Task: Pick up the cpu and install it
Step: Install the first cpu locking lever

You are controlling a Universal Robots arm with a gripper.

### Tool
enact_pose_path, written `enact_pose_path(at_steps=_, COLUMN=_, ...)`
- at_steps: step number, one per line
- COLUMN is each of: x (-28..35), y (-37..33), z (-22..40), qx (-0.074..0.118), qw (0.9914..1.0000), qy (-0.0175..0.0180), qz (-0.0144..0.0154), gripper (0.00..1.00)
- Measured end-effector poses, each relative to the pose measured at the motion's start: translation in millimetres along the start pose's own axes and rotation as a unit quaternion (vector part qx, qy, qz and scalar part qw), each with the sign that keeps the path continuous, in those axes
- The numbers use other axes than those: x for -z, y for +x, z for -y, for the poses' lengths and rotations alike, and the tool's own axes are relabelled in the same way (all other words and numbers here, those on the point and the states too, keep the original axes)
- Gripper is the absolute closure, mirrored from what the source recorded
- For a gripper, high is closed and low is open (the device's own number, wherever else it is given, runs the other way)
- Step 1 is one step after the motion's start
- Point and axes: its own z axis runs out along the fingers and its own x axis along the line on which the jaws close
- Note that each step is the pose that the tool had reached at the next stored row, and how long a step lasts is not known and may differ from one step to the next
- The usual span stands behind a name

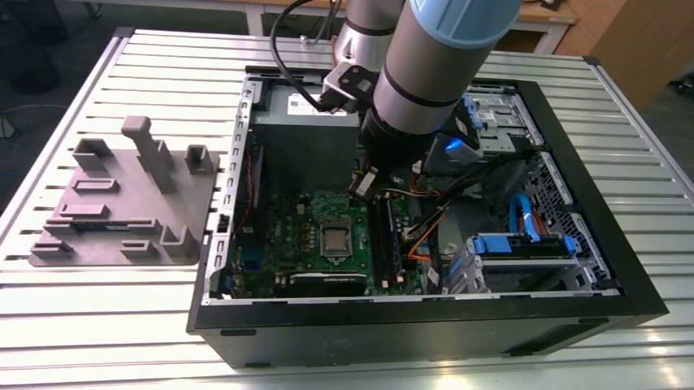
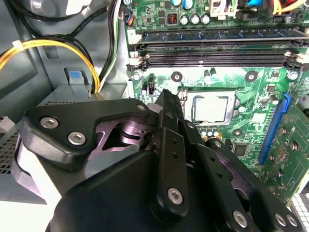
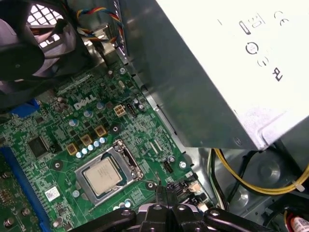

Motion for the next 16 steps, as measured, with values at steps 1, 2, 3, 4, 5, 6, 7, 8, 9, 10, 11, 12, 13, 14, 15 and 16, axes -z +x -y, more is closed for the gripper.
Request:
enact_pose_path(at_steps=1, x=0.2, y=-0.8, z=1.1, qx=0.000, qw=1.00000, qy=0.0000, qz=-0.0001, gripper=0.90)
enact_pose_path(at_steps=2, x=0.3, y=-1.3, z=2.0, qx=0.000, qw=1.00000, qy=0.0000, qz=-0.0001, gripper=0.90)
enact_pose_path(at_steps=3, x=0.4, y=-1.7, z=2.3, qx=0.000, qw=1.00000, qy=0.0000, qz=-0.0001, gripper=0.90)
enact_pose_path(at_steps=4, x=0.3, y=-2.1, z=2.1, qx=0.000, qw=1.00000, qy=0.0000, qz=0.0000, gripper=0.90)
enact_pose_path(at_steps=5, x=0.1, y=-2.7, z=1.7, qx=0.000, qw=1.00000, qy=0.0000, qz=-0.0001, gripper=0.90)
enact_pose_path(at_steps=6, x=-0.3, y=-4.0, z=0.9, qx=0.001, qw=1.00000, qy=0.0000, qz=-0.0004, gripper=0.90)
enact_pose_path(at_steps=7, x=-0.9, y=-5.5, z=0.0, qx=0.002, qw=1.00000, qy=-0.0001, qz=-0.0005, gripper=0.90)
enact_pose_path(at_steps=8, x=-1.6, y=-6.8, z=-0.9, qx=0.003, qw=0.99999, qy=-0.0002, qz=-0.0006, gripper=0.90)
enact_pose_path(at_steps=9, x=-2.4, y=-7.9, z=-1.6, qx=0.005, qw=0.99999, qy=-0.0003, qz=-0.0007, gripper=0.90)
enact_pose_path(at_steps=10, x=-3.0, y=-8.7, z=-2.3, qx=0.006, qw=0.99998, qy=-0.0004, qz=-0.0009, gripper=0.90)
enact_pose_path(at_steps=11, x=-3.9, y=-8.7, z=-2.7, qx=0.008, qw=0.99997, qy=-0.0009, qz=-0.0006, gripper=0.90)
enact_pose_path(at_steps=12, x=-4.5, y=-8.5, z=-2.9, qx=0.012, qw=0.99993, qy=-0.0015, qz=-0.0006, gripper=0.90)
enact_pose_path(at_steps=13, x=-4.8, y=-8.4, z=-3.1, qx=0.016, qw=0.99987, qy=-0.0019, qz=-0.0012, gripper=0.90)
enact_pose_path(at_steps=14, x=-4.8, y=-8.1, z=-3.5, qx=0.021, qw=0.99978, qy=-0.0022, qz=-0.0020, gripper=0.90)
enact_pose_path(at_steps=15, x=-4.8, y=-7.3, z=-3.7, qx=0.024, qw=0.99971, qy=-0.0024, qz=-0.0026, gripper=0.90)
enact_pose_path(at_steps=16, x=-4.9, y=-6.3, z=-3.9, qx=0.026, qw=0.99965, qy=-0.0025, qz=-0.0027, gripper=0.90)
